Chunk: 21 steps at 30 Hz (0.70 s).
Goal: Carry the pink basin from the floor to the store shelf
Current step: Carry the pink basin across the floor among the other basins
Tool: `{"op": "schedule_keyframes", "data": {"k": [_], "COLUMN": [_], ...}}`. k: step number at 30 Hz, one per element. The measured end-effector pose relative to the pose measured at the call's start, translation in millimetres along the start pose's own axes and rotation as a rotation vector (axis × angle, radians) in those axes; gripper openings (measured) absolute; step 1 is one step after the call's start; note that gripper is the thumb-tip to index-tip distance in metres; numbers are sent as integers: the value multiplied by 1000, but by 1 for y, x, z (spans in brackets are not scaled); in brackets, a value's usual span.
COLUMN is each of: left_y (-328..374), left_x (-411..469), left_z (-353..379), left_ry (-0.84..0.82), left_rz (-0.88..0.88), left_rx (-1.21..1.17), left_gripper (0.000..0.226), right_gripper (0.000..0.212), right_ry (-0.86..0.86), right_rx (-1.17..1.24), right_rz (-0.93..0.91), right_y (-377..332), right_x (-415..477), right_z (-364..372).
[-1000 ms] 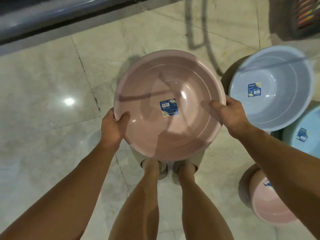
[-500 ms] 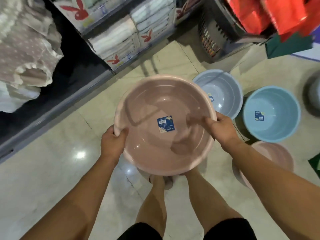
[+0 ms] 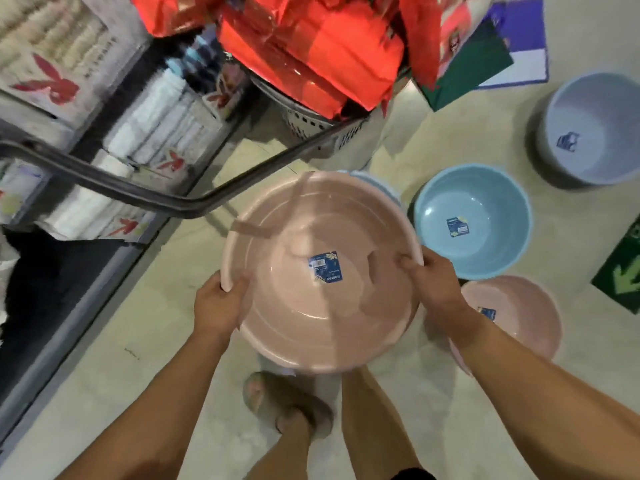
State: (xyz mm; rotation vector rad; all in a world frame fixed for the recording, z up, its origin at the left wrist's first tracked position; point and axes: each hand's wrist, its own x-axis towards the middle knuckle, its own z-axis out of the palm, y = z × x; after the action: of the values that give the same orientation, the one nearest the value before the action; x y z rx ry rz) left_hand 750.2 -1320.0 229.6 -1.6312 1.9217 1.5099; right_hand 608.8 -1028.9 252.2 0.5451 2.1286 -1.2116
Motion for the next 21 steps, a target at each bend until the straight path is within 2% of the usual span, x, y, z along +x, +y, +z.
{"op": "schedule_keyframes", "data": {"k": [3,8,12,17,21], "left_y": [19,39,43,34,24], "left_x": [11,33,62,104,136], "left_z": [35,80,104,129,150], "left_ry": [-36,-73,-46,-27,-59], "left_rz": [29,42,34,-29,-17], "left_rx": [59,90,110,89,157], "left_gripper": [20,24,19,25,9], "right_gripper": [9,12,8,9,13], "right_ry": [30,96,107,103,113], "right_rx": [-17,-10,-35,-49,-74], "right_rz": [5,33,53,39,64], "right_y": [7,26,41,65,92], "right_x": [23,64,97,138,163], "right_z": [-24,-39,-33,-12,3]}}
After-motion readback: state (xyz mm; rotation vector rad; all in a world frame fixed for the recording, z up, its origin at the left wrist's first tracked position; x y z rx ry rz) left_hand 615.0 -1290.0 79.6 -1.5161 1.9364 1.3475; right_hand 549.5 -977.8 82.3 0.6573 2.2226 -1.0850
